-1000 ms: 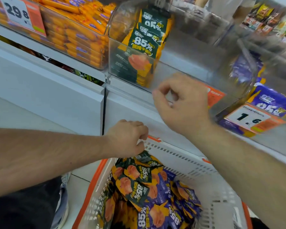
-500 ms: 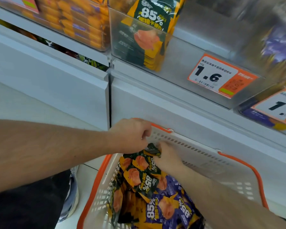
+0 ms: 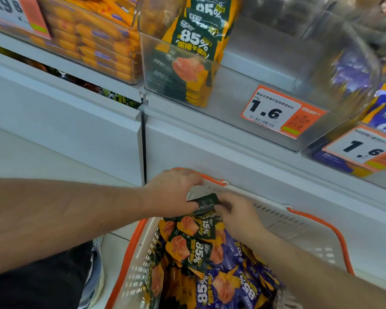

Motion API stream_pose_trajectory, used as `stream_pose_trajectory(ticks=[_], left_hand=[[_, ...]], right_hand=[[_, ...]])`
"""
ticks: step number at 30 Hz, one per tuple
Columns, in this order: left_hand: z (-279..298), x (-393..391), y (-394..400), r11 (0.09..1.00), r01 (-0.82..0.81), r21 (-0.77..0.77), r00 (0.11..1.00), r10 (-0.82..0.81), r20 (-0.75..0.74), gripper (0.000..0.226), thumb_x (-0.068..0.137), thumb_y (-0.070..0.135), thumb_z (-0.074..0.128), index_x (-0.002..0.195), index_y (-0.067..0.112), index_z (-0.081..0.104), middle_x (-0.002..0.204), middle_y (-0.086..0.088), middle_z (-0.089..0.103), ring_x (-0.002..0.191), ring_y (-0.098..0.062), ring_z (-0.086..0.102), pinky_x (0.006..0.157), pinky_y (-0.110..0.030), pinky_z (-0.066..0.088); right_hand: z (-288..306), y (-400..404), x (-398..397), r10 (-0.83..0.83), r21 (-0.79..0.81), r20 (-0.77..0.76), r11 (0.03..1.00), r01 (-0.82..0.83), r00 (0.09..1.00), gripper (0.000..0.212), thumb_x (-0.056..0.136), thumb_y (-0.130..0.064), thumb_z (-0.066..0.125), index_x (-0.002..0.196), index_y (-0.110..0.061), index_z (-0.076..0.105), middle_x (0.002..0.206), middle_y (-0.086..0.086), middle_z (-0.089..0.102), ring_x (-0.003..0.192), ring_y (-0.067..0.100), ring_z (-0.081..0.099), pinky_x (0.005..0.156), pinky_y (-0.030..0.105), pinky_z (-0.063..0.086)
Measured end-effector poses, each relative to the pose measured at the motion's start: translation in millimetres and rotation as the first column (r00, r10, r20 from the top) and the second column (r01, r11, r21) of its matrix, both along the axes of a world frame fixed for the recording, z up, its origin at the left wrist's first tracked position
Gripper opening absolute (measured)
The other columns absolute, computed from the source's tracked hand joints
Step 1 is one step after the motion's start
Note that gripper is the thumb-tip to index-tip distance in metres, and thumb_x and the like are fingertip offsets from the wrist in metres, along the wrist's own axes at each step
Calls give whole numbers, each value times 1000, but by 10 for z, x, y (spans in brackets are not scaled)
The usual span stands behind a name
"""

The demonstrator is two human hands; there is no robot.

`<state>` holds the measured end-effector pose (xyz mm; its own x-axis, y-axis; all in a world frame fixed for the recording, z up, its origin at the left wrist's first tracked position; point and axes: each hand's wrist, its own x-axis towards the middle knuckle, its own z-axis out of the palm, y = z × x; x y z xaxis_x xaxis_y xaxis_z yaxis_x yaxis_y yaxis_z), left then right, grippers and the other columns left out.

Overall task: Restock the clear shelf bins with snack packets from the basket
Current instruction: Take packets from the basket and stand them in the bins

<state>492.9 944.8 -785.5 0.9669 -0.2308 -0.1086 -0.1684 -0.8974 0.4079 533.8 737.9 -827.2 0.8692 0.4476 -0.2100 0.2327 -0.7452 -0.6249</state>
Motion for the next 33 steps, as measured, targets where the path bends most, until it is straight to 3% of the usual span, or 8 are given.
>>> stream_pose_trajectory(ticks=[5, 8, 12, 14, 16, 23, 28, 33], left_hand=[[101, -48, -71, 992, 89, -86, 993, -82, 87, 21, 86, 41, 66, 101, 32, 54, 100, 14, 57, 96, -11, 58, 74, -22, 42], [173, -96, -65, 982, 157, -109, 955, -123, 270, 16, 85, 24, 68, 84, 27, 53, 83, 13, 51, 78, -16, 58, 63, -26, 42], [243, -93, 1, 968, 241, -65, 774, -152, 614, 4, 82, 22, 58, 79, 21, 56, 82, 4, 60, 69, -20, 58, 50, -31, 50], [305, -77, 10, 963, 271, -3, 680, -189, 708, 12, 77, 15, 57, 83, 22, 50, 87, 1, 61, 73, -19, 54, 49, -31, 49], [349, -74, 6, 952, 300, 60, 598, -236, 766, 23, 72, 10, 57, 87, 22, 46, 90, -1, 62, 77, -19, 50, 53, -30, 48], [387, -127, 40, 953, 274, 130, 566, -269, 779, 43, 69, 34, 73, 102, 22, 49, 104, 1, 52, 90, -21, 56, 74, -33, 36], [528, -93, 76, 978, 204, 38, 509, -139, 849, 50, 69, 43, 73, 104, 18, 48, 108, 0, 45, 93, -21, 52, 78, -38, 37], [567, -2, 86, 995, 78, -67, 515, 17, 857, 44, 72, 41, 65, 104, 18, 46, 106, 0, 41, 93, -23, 49, 82, -36, 30]], right_hand=[[479, 95, -170, -28, 134, -42, 990, 33, 999, 8, 90, -15, 61, 86, -17, 69, 87, 7, 70, 86, 23, 65, 81, 45, 53], [698, 156, -228, -226, 237, -129, 938, 252, 965, 19, 82, -3, 64, 79, -21, 70, 85, -1, 72, 86, 17, 66, 80, 37, 53], [968, 156, -204, -476, 345, -530, 635, 692, 701, 8, 87, -18, 64, 92, -13, 60, 92, 15, 62, 63, 24, 60, 61, 38, 51], [1079, 157, -231, -400, 215, -731, 634, 743, 553, 33, 88, -42, 65, 103, -14, 57, 94, 14, 61, 58, 22, 58, 51, 30, 47], [1166, 180, -256, -261, 232, -802, 692, 683, 537, 32, 90, -40, 63, 104, -11, 65, 89, 13, 65, 55, 20, 57, 47, 26, 43], [1571, 251, -44, -241, 379, -236, 869, 317, 941, 10, 90, -6, 67, 97, 0, 66, 63, 9, 55, 39, 11, 39, 45, 24, 31], [2006, 321, 53, -166, 326, 136, 939, 114, 977, 13, 90, -1, 64, 85, -12, 68, 60, 6, 64, 38, 6, 51, 45, 22, 43], [2483, 563, 362, -245, 510, 197, 853, 114, 949, 17, 91, 1, 61, 87, -15, 67, 56, -7, 62, 39, 4, 52, 45, 22, 45]])
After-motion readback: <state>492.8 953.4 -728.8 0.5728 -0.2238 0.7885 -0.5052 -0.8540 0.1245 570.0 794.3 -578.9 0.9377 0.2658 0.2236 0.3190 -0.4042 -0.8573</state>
